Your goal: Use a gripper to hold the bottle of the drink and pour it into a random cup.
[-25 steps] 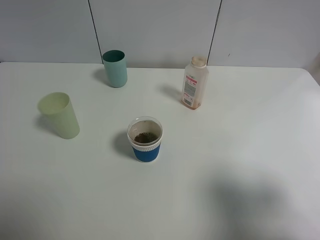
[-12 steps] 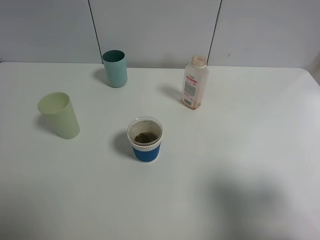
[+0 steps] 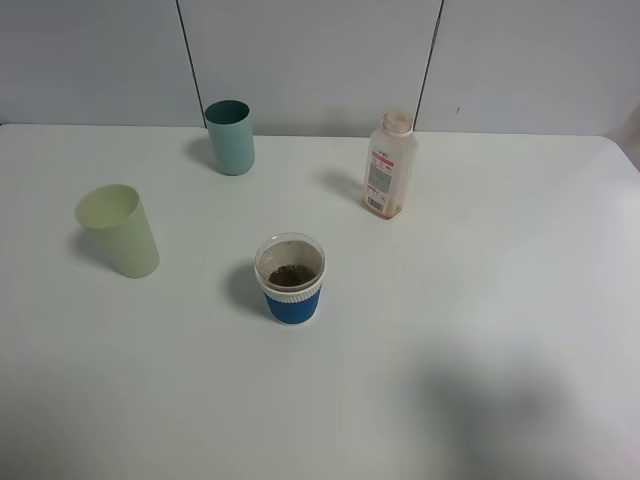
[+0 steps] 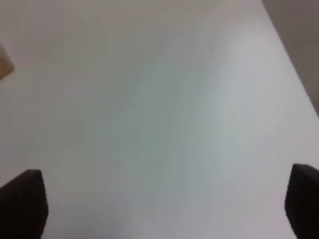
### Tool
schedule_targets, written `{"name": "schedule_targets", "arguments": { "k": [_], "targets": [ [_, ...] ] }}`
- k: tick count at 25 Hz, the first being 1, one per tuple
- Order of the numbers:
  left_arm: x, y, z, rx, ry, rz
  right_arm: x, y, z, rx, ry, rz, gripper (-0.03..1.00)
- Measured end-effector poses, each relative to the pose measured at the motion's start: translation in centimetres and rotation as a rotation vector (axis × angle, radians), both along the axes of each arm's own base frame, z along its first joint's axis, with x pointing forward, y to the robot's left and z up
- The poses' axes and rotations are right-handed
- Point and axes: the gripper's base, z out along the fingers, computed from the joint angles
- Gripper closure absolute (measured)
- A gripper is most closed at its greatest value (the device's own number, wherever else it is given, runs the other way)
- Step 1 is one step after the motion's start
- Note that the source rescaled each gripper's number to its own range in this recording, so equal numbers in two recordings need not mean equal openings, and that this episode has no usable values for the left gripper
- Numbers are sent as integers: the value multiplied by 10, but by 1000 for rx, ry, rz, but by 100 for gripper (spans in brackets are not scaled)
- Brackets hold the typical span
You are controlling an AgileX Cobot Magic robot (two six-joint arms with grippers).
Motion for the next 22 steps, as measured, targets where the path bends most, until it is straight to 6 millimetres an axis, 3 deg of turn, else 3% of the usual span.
{"name": "schedule_targets", "arguments": {
  "k": [22],
  "targets": [
    [0, 0, 0, 0, 0, 0, 0, 0, 0, 1, 0, 0, 4]
  ]
}}
